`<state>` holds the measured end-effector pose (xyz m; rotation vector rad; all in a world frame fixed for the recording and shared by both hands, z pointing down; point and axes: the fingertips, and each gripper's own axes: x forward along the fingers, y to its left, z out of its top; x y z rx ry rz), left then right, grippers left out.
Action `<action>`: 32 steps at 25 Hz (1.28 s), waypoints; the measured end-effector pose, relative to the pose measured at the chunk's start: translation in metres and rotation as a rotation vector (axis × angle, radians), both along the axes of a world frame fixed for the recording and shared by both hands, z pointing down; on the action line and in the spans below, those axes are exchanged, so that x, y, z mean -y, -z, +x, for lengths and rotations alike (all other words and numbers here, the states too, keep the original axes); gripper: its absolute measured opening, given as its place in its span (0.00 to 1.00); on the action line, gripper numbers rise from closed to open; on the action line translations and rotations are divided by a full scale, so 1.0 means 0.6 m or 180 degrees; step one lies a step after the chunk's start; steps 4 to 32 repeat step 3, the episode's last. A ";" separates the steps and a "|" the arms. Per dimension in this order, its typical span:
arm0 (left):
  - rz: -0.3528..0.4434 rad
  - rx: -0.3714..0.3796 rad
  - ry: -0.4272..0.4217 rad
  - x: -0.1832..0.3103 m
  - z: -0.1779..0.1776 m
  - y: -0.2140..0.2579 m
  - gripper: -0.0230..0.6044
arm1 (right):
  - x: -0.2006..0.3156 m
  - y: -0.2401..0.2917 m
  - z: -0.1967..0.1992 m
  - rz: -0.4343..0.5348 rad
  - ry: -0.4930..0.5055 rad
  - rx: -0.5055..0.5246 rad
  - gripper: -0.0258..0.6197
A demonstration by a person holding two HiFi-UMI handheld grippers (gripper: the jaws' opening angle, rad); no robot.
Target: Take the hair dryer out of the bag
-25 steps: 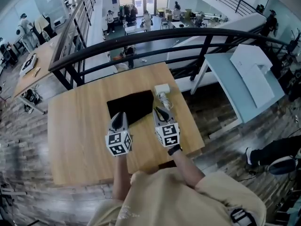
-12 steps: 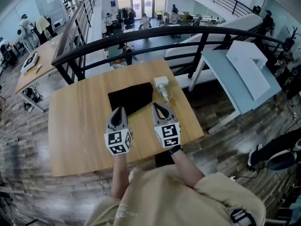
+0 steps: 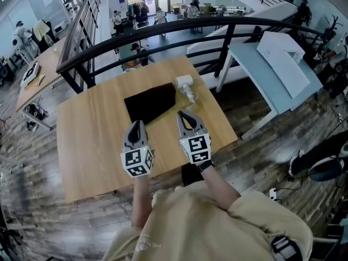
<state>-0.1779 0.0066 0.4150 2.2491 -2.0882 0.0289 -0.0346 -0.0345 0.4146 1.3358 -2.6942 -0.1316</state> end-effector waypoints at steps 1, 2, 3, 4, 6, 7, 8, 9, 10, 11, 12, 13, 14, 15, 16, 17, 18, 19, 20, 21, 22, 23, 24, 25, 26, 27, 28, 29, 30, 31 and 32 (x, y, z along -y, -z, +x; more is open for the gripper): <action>-0.0008 -0.0006 0.0002 -0.003 -0.004 -0.001 0.07 | -0.003 -0.001 -0.004 -0.0002 0.0008 -0.0025 0.07; -0.0017 -0.0012 0.0004 -0.006 -0.008 -0.002 0.07 | -0.006 -0.002 -0.008 -0.0005 0.0018 -0.0052 0.07; -0.0028 -0.0018 0.0006 -0.008 -0.013 -0.004 0.07 | -0.009 -0.003 -0.012 -0.0009 0.0029 -0.0078 0.07; -0.0028 -0.0018 0.0006 -0.008 -0.013 -0.004 0.07 | -0.009 -0.003 -0.012 -0.0009 0.0029 -0.0078 0.07; -0.0028 -0.0018 0.0006 -0.008 -0.013 -0.004 0.07 | -0.009 -0.003 -0.012 -0.0009 0.0029 -0.0078 0.07; -0.0028 -0.0018 0.0006 -0.008 -0.013 -0.004 0.07 | -0.009 -0.003 -0.012 -0.0009 0.0029 -0.0078 0.07; -0.0028 -0.0018 0.0006 -0.008 -0.013 -0.004 0.07 | -0.009 -0.003 -0.012 -0.0009 0.0029 -0.0078 0.07; -0.0028 -0.0018 0.0006 -0.008 -0.013 -0.004 0.07 | -0.009 -0.003 -0.012 -0.0009 0.0029 -0.0078 0.07; -0.0028 -0.0018 0.0006 -0.008 -0.013 -0.004 0.07 | -0.009 -0.003 -0.012 -0.0009 0.0029 -0.0078 0.07; -0.0028 -0.0018 0.0006 -0.008 -0.013 -0.004 0.07 | -0.009 -0.003 -0.012 -0.0009 0.0029 -0.0078 0.07; -0.0028 -0.0018 0.0006 -0.008 -0.013 -0.004 0.07 | -0.009 -0.003 -0.012 -0.0009 0.0029 -0.0078 0.07; -0.0028 -0.0018 0.0006 -0.008 -0.013 -0.004 0.07 | -0.009 -0.003 -0.012 -0.0009 0.0029 -0.0078 0.07; -0.0028 -0.0018 0.0006 -0.008 -0.013 -0.004 0.07 | -0.009 -0.003 -0.012 -0.0009 0.0029 -0.0078 0.07; -0.0028 -0.0018 0.0006 -0.008 -0.013 -0.004 0.07 | -0.009 -0.003 -0.012 -0.0009 0.0029 -0.0078 0.07; -0.0028 -0.0018 0.0006 -0.008 -0.013 -0.004 0.07 | -0.009 -0.003 -0.012 -0.0009 0.0029 -0.0078 0.07; -0.0028 -0.0018 0.0006 -0.008 -0.013 -0.004 0.07 | -0.009 -0.003 -0.012 -0.0009 0.0029 -0.0078 0.07; -0.0028 -0.0018 0.0006 -0.008 -0.013 -0.004 0.07 | -0.009 -0.003 -0.012 -0.0009 0.0029 -0.0078 0.07; -0.0028 -0.0018 0.0006 -0.008 -0.013 -0.004 0.07 | -0.009 -0.003 -0.012 -0.0009 0.0029 -0.0078 0.07; -0.0028 -0.0018 0.0006 -0.008 -0.013 -0.004 0.07 | -0.009 -0.003 -0.012 -0.0009 0.0029 -0.0078 0.07; -0.0028 -0.0018 0.0006 -0.008 -0.013 -0.004 0.07 | -0.009 -0.003 -0.012 -0.0009 0.0029 -0.0078 0.07; -0.0028 -0.0018 0.0006 -0.008 -0.013 -0.004 0.07 | -0.009 -0.003 -0.012 -0.0009 0.0029 -0.0078 0.07; -0.0028 -0.0018 0.0006 -0.008 -0.013 -0.004 0.07 | -0.009 -0.003 -0.012 -0.0009 0.0029 -0.0078 0.07; -0.0028 -0.0018 0.0006 -0.008 -0.013 -0.004 0.07 | -0.009 -0.003 -0.012 -0.0009 0.0029 -0.0078 0.07; -0.0028 -0.0018 0.0006 -0.008 -0.013 -0.004 0.07 | -0.009 -0.003 -0.012 -0.0009 0.0029 -0.0078 0.07; -0.0028 -0.0018 0.0006 -0.008 -0.013 -0.004 0.07 | -0.009 -0.003 -0.012 -0.0009 0.0029 -0.0078 0.07; -0.0028 -0.0018 0.0006 -0.008 -0.013 -0.004 0.07 | -0.009 -0.003 -0.012 -0.0009 0.0029 -0.0078 0.07; -0.0028 -0.0018 0.0006 -0.008 -0.013 -0.004 0.07 | -0.009 -0.003 -0.012 -0.0009 0.0029 -0.0078 0.07; -0.0028 -0.0018 0.0006 -0.008 -0.013 -0.004 0.07 | -0.009 -0.003 -0.012 -0.0009 0.0029 -0.0078 0.07; -0.0028 -0.0018 0.0006 -0.008 -0.013 -0.004 0.07 | -0.009 -0.003 -0.012 -0.0009 0.0029 -0.0078 0.07; -0.0028 -0.0018 0.0006 -0.008 -0.013 -0.004 0.07 | -0.009 -0.003 -0.012 -0.0009 0.0029 -0.0078 0.07; -0.0028 -0.0018 0.0006 -0.008 -0.013 -0.004 0.07 | -0.009 -0.003 -0.012 -0.0009 0.0029 -0.0078 0.07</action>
